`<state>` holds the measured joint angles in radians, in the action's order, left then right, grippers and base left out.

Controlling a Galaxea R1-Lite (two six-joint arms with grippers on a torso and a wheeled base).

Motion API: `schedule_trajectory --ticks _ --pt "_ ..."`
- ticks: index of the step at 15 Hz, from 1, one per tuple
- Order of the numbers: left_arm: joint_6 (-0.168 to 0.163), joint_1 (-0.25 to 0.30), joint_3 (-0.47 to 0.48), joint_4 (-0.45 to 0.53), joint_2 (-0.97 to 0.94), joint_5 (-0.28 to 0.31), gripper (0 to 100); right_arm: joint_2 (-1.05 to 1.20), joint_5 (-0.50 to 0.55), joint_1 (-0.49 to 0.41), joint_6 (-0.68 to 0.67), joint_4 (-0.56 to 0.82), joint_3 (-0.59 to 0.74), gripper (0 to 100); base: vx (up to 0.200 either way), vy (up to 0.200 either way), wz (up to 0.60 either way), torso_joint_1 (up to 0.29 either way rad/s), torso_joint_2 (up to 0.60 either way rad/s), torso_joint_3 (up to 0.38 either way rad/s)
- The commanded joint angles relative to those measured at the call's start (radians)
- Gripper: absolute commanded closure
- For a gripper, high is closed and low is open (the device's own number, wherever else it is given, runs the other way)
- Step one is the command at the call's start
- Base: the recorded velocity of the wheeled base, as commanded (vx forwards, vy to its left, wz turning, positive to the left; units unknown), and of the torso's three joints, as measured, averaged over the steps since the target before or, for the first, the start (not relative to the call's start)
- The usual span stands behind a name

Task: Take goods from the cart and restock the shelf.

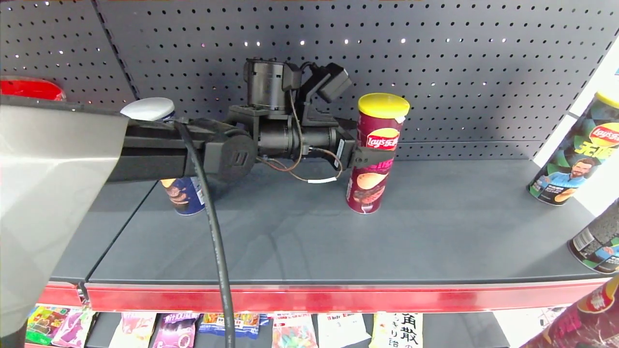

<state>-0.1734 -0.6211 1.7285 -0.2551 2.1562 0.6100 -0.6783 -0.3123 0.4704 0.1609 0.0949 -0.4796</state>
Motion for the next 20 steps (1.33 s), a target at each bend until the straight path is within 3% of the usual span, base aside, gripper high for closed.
schedule_trajectory --ticks 1,3,4,7,13,15,20 --pt "0.008 -0.012 0.017 0.0 0.027 0.002 0 -0.001 -0.001 0.001 0.0 0.0 0.001 100 0.0 0.0 0.0 0.0 0.0 0.0" --pt "0.017 -0.017 0.019 0.0 0.033 0.004 0 -0.001 -0.001 0.001 0.0 0.0 0.003 100 0.0 0.0 0.0 0.0 0.0 0.0" --pt "0.015 -0.017 0.031 -0.004 0.047 0.004 100 -0.001 -0.001 0.001 0.0 0.0 0.003 100 0.0 0.0 0.0 0.0 0.0 0.0" --pt "0.018 -0.014 0.066 -0.001 0.067 0.007 100 -0.001 0.007 0.001 0.0 0.0 0.003 100 0.0 0.0 0.0 0.0 0.0 0.0" --pt "0.018 -0.016 0.026 -0.004 0.04 0.019 100 -0.003 0.007 0.001 0.0 0.002 0.004 100 0.0 0.0 0.0 0.0 0.0 0.0" --pt "0.02 -0.017 -0.096 -0.003 -0.071 0.063 100 -0.004 0.007 0.001 0.0 0.002 -0.004 100 0.0 0.0 0.0 0.0 0.0 0.0" --pt "0.018 -0.048 -0.389 -0.006 -0.269 0.074 100 -0.01 0.006 0.002 0.0 0.002 -0.005 100 0.0 0.0 0.0 0.0 0.0 0.0"
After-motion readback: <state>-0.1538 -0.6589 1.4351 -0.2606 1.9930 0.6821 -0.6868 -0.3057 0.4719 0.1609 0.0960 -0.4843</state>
